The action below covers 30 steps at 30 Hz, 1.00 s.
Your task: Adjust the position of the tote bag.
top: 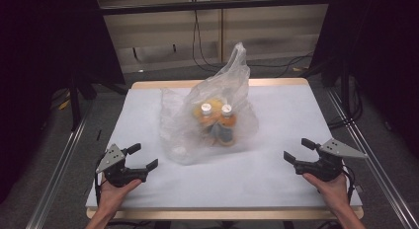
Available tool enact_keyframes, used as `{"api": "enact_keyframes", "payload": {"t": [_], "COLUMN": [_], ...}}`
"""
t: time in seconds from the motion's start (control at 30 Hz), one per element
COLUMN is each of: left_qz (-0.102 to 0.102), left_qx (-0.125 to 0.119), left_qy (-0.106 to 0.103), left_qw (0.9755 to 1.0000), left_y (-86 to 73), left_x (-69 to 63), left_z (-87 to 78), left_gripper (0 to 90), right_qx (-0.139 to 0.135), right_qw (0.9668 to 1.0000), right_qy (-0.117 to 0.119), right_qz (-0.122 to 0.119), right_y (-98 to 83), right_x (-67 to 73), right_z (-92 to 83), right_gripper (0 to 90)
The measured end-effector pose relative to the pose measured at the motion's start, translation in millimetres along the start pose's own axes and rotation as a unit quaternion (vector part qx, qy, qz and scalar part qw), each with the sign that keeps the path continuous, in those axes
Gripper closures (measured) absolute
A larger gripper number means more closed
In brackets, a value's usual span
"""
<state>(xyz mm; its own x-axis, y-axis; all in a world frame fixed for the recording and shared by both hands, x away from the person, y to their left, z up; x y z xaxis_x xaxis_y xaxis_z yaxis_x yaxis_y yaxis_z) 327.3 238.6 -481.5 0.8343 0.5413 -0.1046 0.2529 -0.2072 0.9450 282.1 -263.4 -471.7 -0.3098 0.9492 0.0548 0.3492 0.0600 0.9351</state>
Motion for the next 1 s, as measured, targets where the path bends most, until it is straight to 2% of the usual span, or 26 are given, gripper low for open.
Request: {"api": "enact_keyframes", "payload": {"t": [0.07,0.1,0.2,0.33,0.47,0.5,0.57,0.6,0.73,0.9,1.0], "left_qz": [-0.006,-0.019,-0.013,-0.017,-0.023,-0.022,-0.023,-0.024,-0.031,-0.036,-0.039], "left_qx": [0.004,-0.003,0.002,0.001,0.012,0.010,0.012,0.016,0.014,0.014,0.009], "left_qy": [-0.003,-0.009,-0.011,-0.014,-0.012,-0.018,-0.021,-0.014,-0.019,-0.021,-0.023], "left_qw": [1.0000,0.9998,0.9999,0.9998,0.9996,0.9995,0.9995,0.9995,0.9992,0.9990,0.9989], "left_y": [-0.8,-0.4,0.2,0.4,-1.0,-0.6,-1.0,-1.3,-1.2,-1.6,-1.3], "left_x": [1.5,0.4,-0.3,-1.3,-0.2,-0.5,-0.6,0.2,2.1,4.4,5.0], "left_z": [0.2,1.3,0.7,1.6,5.1,5.8,5.7,5.7,6.4,5.7,5.3], "left_gripper": [10.2,9.7,9.3,9.7,10.4,10.6,11.2,11.7,14.2,15.9,16.0], "right_qx": [0.006,0.015,0.029,0.042,0.055,0.058,0.060,0.060,0.066,0.074,0.071], "right_qw": [1.0000,0.9999,0.9993,0.9985,0.9976,0.9972,0.9973,0.9971,0.9959,0.9947,0.9948], "right_qy": [0.003,0.008,0.022,0.034,0.043,0.047,0.041,0.047,0.062,0.070,0.073], "right_qz": [0.002,0.002,0.003,0.004,0.000,0.002,-0.001,0.000,0.001,-0.010,-0.003], "right_y": [-1.1,-2.7,-4.4,-5.7,-7.6,-7.7,-7.7,-6.8,-4.3,-2.6,-0.1], "right_x": [0.2,0.4,3.7,6.3,7.7,8.2,8.9,10.3,18.1,23.4,25.0], "right_z": [1.0,2.9,4.0,4.1,6.2,7.1,10.8,12.8,20.1,20.4,20.3], "right_gripper": [15.5,18.4,22.1,24.9,27.0,26.9,26.4,26.4,26.8,27.6,28.5]}}
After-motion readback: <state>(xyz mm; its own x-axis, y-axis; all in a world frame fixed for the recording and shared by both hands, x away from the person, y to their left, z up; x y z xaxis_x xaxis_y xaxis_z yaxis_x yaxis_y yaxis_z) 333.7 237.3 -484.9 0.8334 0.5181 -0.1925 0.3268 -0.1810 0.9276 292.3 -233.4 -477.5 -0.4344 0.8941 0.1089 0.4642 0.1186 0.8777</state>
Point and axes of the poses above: each handheld gripper's, and its own axes: z roughly forward along the jaws, y roughly out of its top, x roughly to its left, the point moved 6 cm from there along z, roughly forward along the jaws, and after that the axes turned 11 degrees about -y, right-handed, at the moved point
